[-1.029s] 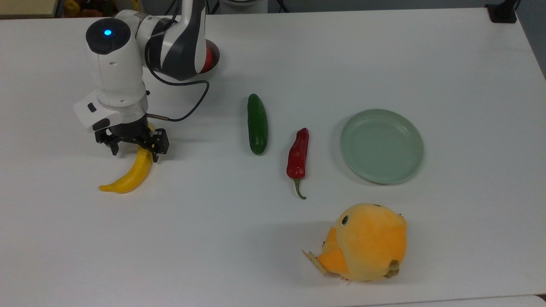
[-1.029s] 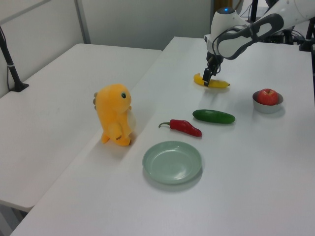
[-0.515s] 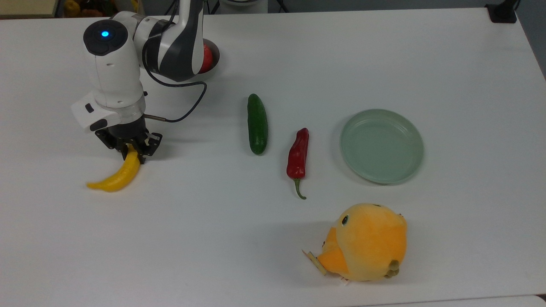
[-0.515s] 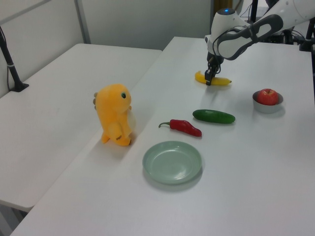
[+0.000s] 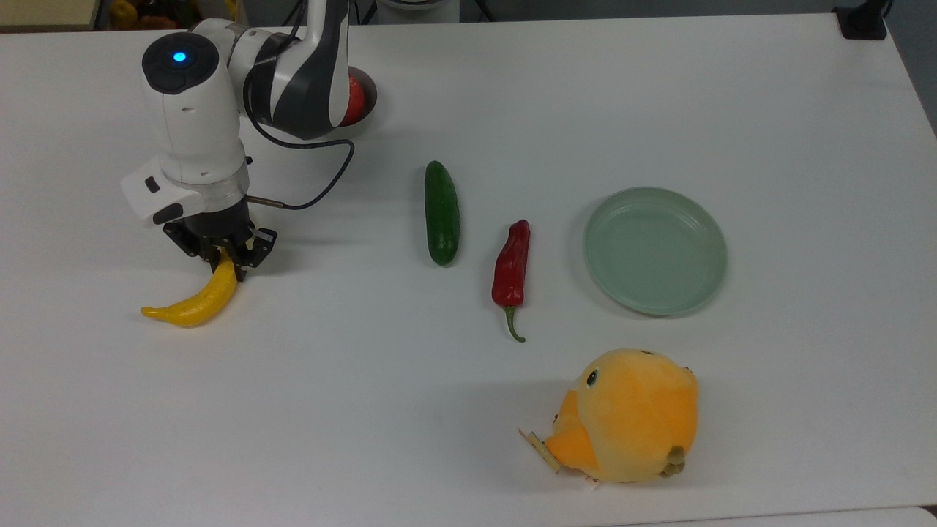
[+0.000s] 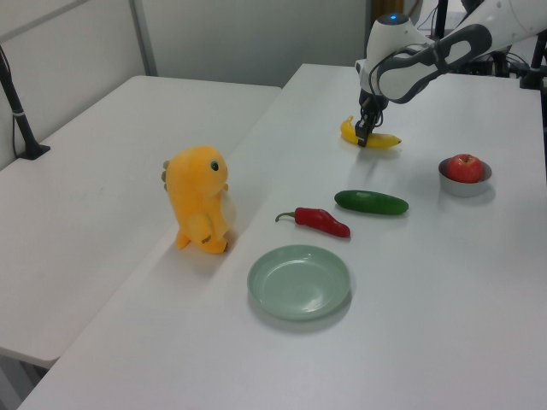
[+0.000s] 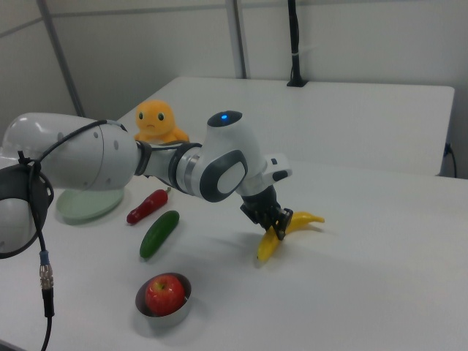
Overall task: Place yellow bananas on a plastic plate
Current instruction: 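Lift the banana and carry it over the pale green plate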
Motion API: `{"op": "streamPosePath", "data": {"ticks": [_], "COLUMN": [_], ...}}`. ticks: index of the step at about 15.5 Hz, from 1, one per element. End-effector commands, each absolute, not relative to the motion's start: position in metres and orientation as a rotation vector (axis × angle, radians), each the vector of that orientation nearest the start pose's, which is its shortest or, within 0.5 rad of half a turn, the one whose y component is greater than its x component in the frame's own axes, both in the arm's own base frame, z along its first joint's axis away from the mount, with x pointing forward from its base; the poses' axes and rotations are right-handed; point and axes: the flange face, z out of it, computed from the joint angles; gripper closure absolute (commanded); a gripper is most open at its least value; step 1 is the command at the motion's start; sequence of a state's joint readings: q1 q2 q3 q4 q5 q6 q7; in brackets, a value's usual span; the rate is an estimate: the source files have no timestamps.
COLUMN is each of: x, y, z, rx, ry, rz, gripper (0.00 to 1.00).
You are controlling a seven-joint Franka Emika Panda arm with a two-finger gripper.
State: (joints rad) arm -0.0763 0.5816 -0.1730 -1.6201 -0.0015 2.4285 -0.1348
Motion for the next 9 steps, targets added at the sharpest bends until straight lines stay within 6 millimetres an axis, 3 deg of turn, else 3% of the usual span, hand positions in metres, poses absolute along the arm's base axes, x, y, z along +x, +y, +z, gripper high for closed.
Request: {"op": "streamPosePath", "data": {"ticks": [1,3,9], "x": [0.691,0.687,0.663], "y": [-0.146,-0.134,-0.050], "z": [0.363,0.388,0.469], "rx": [-3.221,-3.211,-3.146], "ry": [0.103,0.089,-0.054], "rz": [-0.444,-0.406,-0.295], "gripper": [0.84,0.84,0.84]}}
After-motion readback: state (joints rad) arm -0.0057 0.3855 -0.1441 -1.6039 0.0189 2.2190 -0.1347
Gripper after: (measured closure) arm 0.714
